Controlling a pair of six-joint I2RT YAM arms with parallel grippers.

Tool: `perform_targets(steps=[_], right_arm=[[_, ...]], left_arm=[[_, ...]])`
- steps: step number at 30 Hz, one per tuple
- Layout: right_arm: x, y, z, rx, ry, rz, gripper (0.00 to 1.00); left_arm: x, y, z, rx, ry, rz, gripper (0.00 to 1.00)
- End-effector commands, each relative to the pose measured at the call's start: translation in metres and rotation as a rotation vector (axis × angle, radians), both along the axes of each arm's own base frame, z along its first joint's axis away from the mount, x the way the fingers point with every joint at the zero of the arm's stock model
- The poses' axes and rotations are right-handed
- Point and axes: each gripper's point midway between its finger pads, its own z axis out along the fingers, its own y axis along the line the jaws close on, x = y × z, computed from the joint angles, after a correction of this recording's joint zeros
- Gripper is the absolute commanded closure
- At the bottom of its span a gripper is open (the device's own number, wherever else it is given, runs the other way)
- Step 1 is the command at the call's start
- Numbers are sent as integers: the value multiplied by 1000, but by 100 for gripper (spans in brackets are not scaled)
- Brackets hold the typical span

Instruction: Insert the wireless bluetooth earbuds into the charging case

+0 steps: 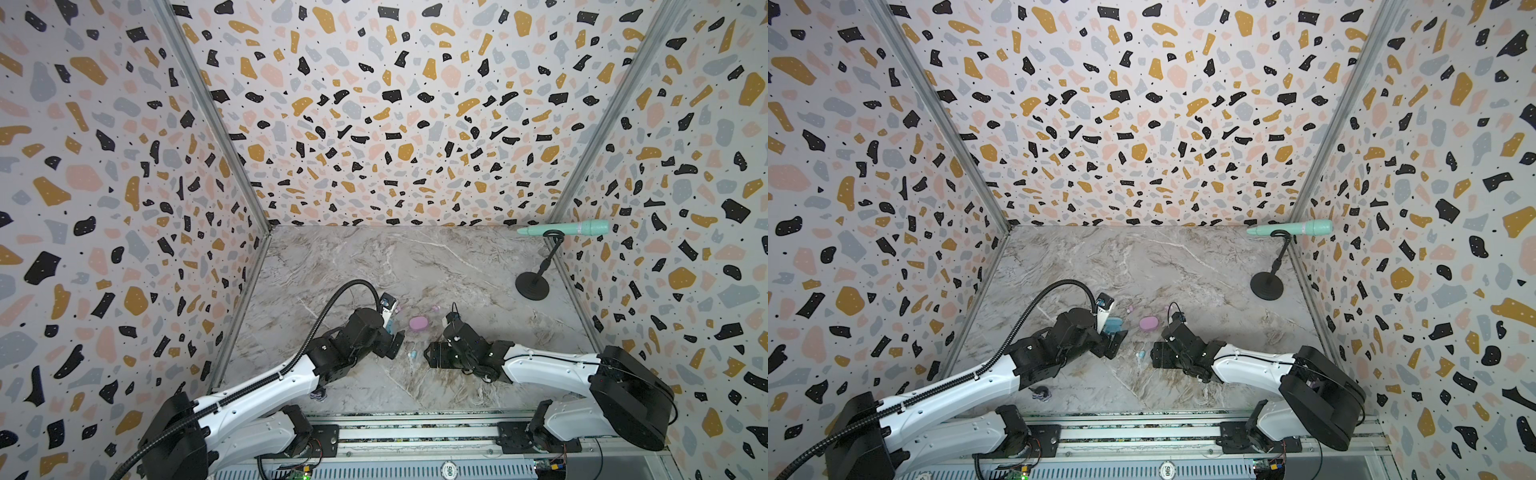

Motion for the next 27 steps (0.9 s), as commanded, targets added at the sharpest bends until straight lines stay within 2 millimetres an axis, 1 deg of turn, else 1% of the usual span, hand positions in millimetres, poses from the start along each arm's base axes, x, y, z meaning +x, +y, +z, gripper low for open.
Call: perform_targets(steps=[1, 5, 13, 19, 22, 27], right_arm=[[0, 2, 23, 58, -29, -32, 18], [-10, 13, 32, 92, -36, -4, 18], [-12, 19, 18, 84, 4, 7, 18], [-10, 18, 8, 57, 12, 6, 18], [-7, 14, 4, 45, 14, -3, 18], [-1, 9, 2, 55, 12, -16, 20]], left_arm=[[5, -7, 21, -38, -43, -6, 0], [5, -8, 22, -39, -41, -10, 0], [4, -8, 20, -37, -37, -11, 0], [4, -8, 20, -37, -38, -12, 0], [4, -8, 20, -38, -39, -13, 0], [4, -8, 21, -41, -38, -14, 0]])
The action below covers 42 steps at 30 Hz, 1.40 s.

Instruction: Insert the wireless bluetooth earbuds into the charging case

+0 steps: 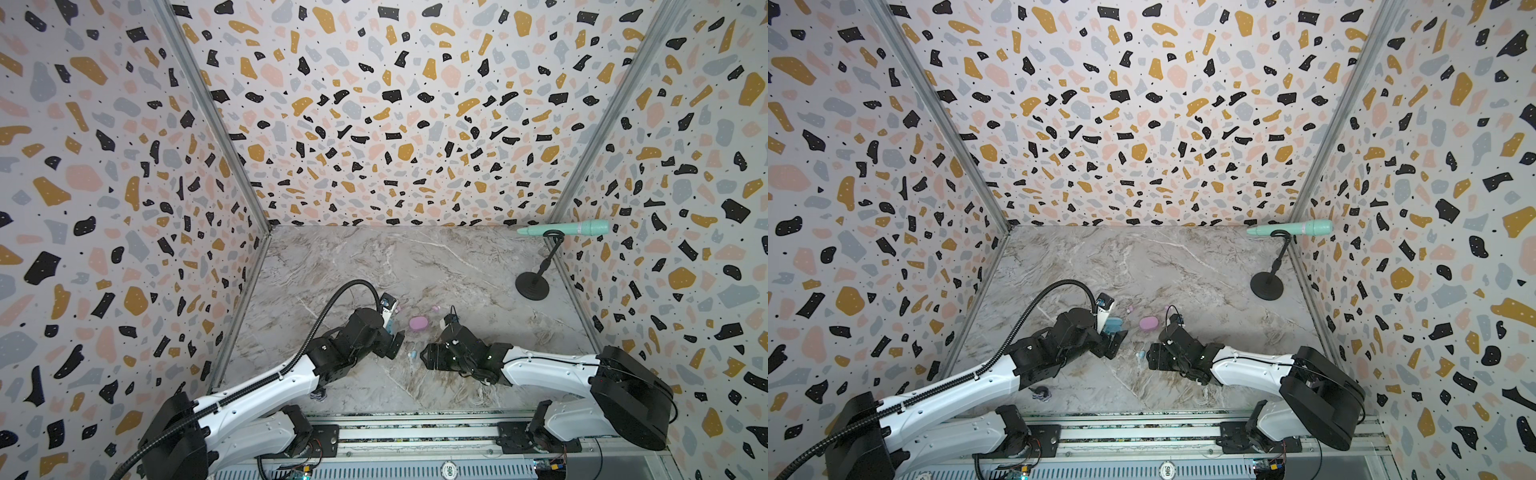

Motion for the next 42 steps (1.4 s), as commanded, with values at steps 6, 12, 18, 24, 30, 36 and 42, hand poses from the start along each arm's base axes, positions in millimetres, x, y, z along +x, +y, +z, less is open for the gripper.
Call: perform_targets(steps=[6, 12, 18, 24, 30, 36, 42], right_arm=[[9, -6, 1, 7, -17, -10, 26], [14, -11, -1, -4, -19, -6, 31], [15, -13, -1, -26, -27, 18, 36], [15, -17, 3, -44, -39, 18, 41], [14, -22, 9, -57, -48, 18, 44], [16, -20, 13, -66, -73, 58, 38], [27, -13, 22, -63, -105, 112, 34]], left_arm=[[4, -8, 21, -40, -38, -13, 0], [4, -8, 20, -39, -37, -14, 0], [4, -8, 20, -37, -37, -11, 0], [4, -8, 18, -34, -33, -12, 0], [4, -8, 18, -33, -33, -12, 0], [4, -10, 18, -34, -30, -16, 0], [4, -9, 17, -31, -27, -17, 0]])
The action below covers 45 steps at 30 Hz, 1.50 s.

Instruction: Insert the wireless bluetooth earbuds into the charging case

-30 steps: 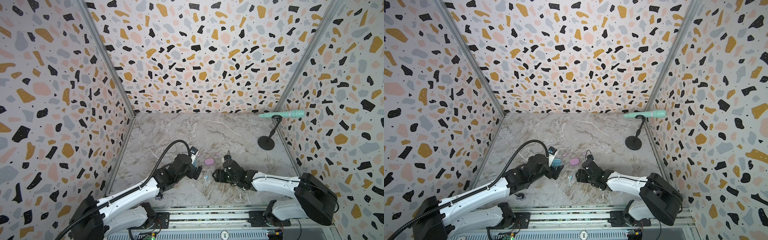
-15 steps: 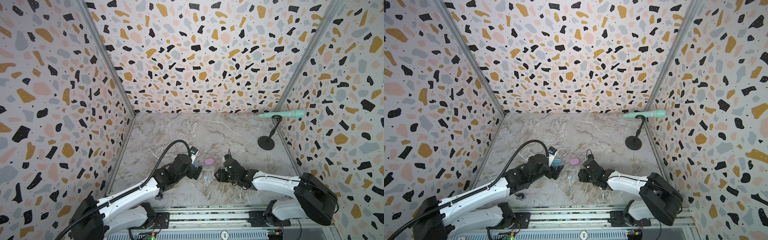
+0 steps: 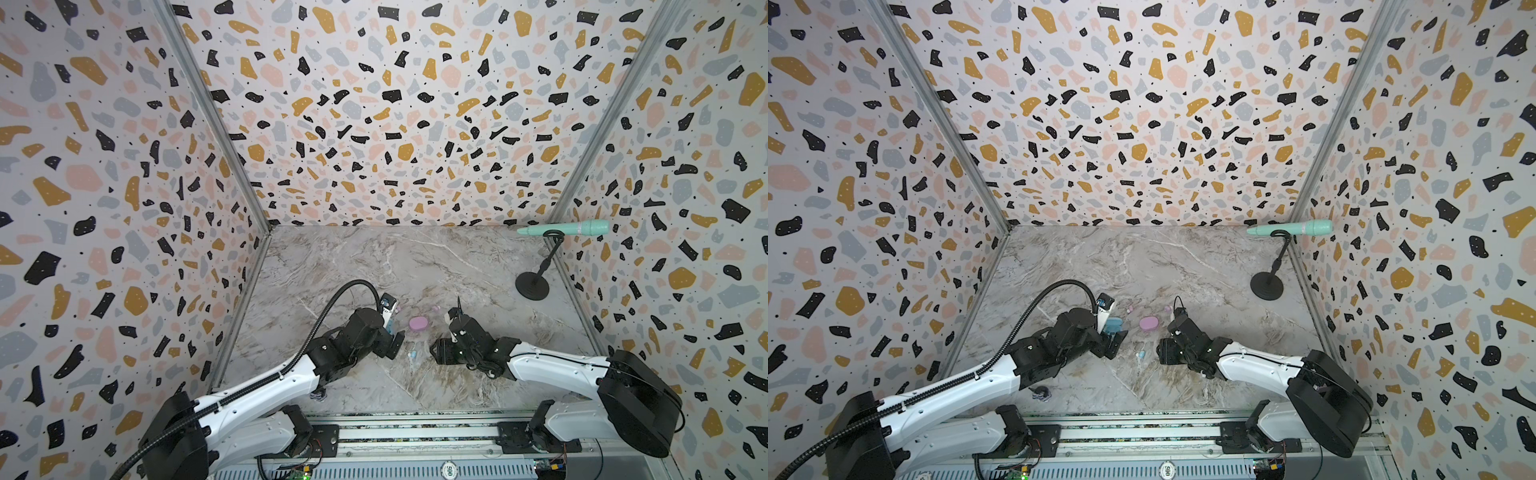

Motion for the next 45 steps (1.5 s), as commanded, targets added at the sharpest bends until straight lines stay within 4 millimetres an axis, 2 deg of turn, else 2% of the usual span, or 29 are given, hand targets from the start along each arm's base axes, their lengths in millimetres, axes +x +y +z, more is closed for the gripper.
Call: perform_targets(steps=[1, 14, 30, 40, 45], right_arm=[[11, 7, 13, 6, -31, 46, 34], [16, 21, -1, 11, -3, 116, 33], [-3, 10, -15, 44, 54, 91, 33], [-18, 16, -9, 91, 66, 114, 33], [-15, 13, -4, 72, 47, 101, 33]], left_arm=[[4, -9, 18, -35, -29, -16, 0], [4, -10, 17, -32, -26, -19, 0], [3, -11, 16, -33, -22, -26, 0], [2, -11, 14, -29, -16, -28, 0], [2, -11, 14, -29, -15, -28, 0]])
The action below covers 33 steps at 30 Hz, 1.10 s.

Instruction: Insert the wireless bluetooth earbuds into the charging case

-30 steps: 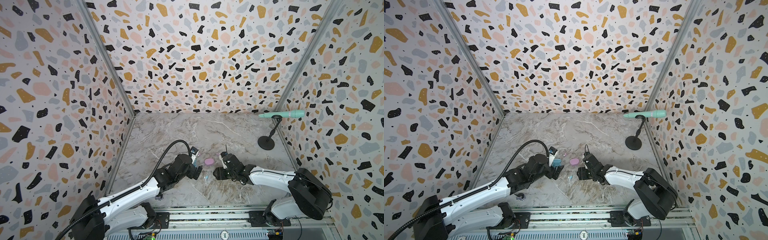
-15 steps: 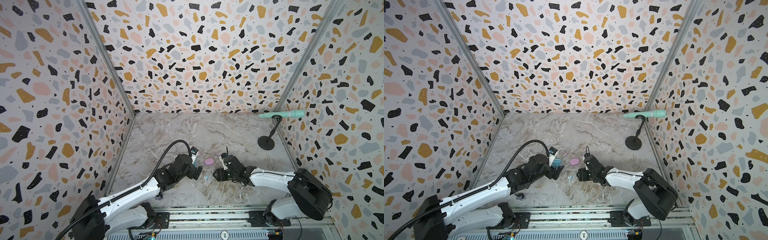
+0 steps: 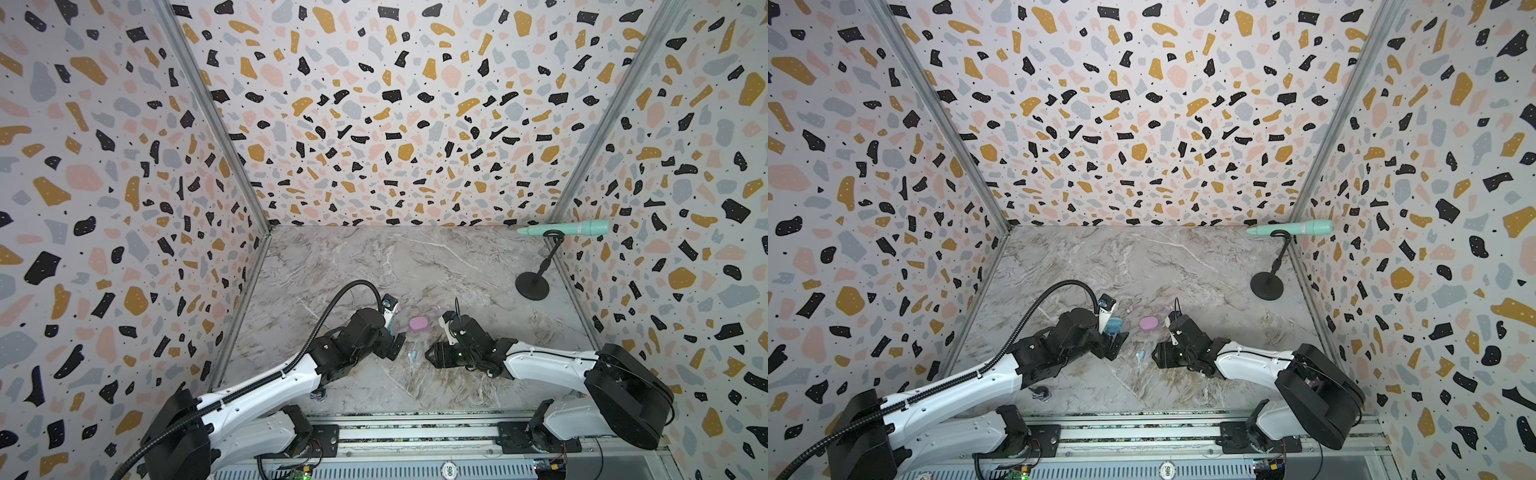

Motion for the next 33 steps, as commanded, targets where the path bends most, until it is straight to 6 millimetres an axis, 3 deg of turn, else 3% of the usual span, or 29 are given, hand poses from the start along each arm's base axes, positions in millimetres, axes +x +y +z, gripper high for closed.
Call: perform_targets(steps=[1, 13, 23, 33], right_arm=[[2, -4, 9, -14, -25, -16, 33], [14, 1, 6, -47, -44, -4, 33], [0, 7, -4, -28, 10, 3, 33], [-25, 30, -4, 3, 49, 39, 33]], left_arm=[[4, -9, 19, -34, -33, -14, 0], [4, -9, 20, -36, -33, -16, 0], [4, -9, 20, -37, -33, -17, 0], [3, -10, 20, -38, -30, -21, 0]])
